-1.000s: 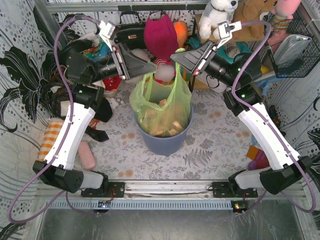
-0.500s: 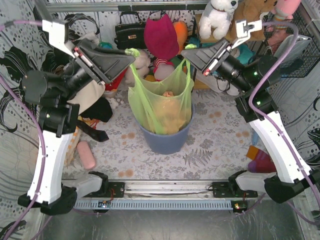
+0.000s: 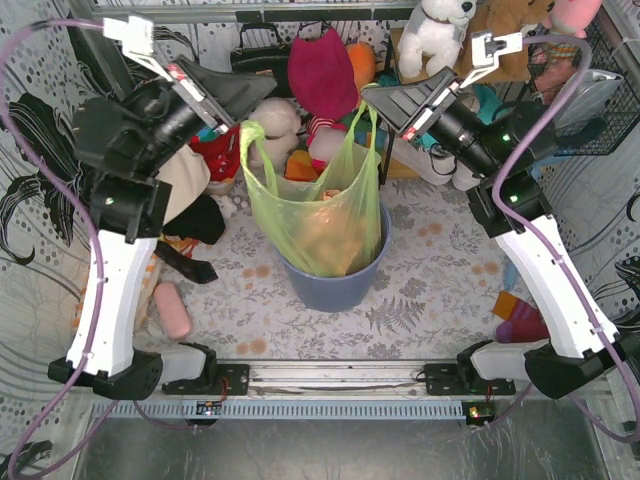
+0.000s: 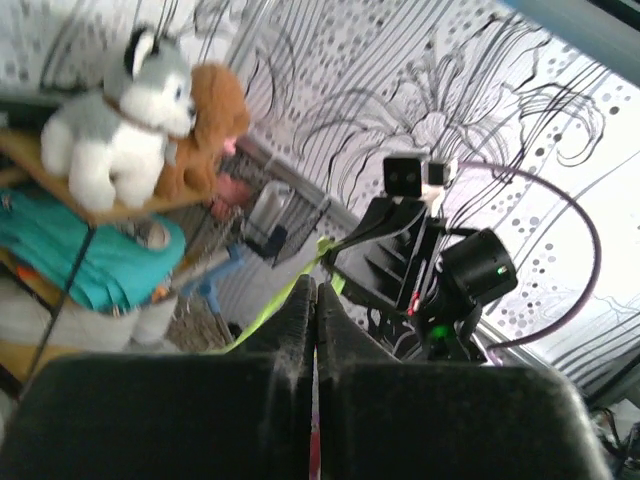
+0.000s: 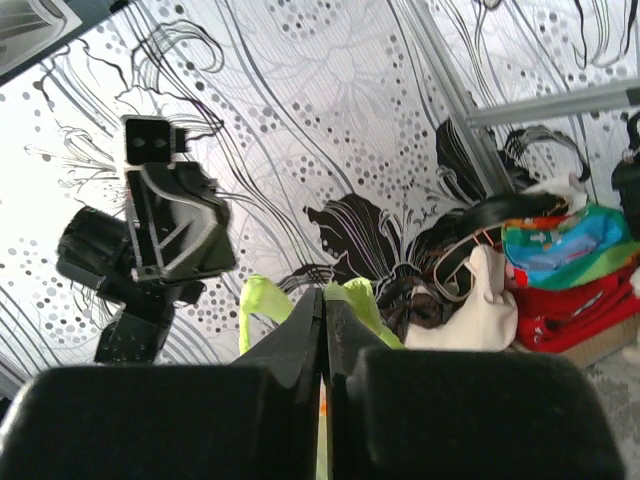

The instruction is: Tie the trash bag

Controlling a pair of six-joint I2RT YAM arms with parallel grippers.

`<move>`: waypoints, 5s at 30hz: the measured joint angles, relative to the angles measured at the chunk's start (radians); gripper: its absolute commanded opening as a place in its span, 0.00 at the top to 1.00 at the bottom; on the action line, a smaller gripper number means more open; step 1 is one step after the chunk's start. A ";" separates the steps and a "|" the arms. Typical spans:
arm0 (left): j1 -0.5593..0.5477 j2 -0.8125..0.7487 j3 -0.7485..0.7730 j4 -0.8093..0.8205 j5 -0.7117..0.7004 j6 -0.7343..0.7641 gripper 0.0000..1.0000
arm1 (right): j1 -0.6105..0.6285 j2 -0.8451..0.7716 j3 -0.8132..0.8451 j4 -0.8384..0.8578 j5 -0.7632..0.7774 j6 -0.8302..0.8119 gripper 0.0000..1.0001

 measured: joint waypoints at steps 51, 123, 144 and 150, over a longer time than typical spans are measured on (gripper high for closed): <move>-0.159 -0.066 -0.066 -0.131 -0.085 0.077 0.99 | 0.001 -0.231 -0.332 0.071 0.235 -0.027 1.00; -0.147 -0.090 -0.018 -0.348 -0.251 0.294 0.27 | 0.005 -0.135 -0.099 -0.289 0.123 -0.178 0.68; -0.070 0.042 0.143 -0.274 -0.235 0.276 1.00 | 0.005 -0.042 0.139 -0.318 0.118 -0.227 1.00; -0.068 -0.072 0.062 -0.230 -0.226 0.273 1.00 | 0.005 -0.121 0.050 -0.291 0.117 -0.226 1.00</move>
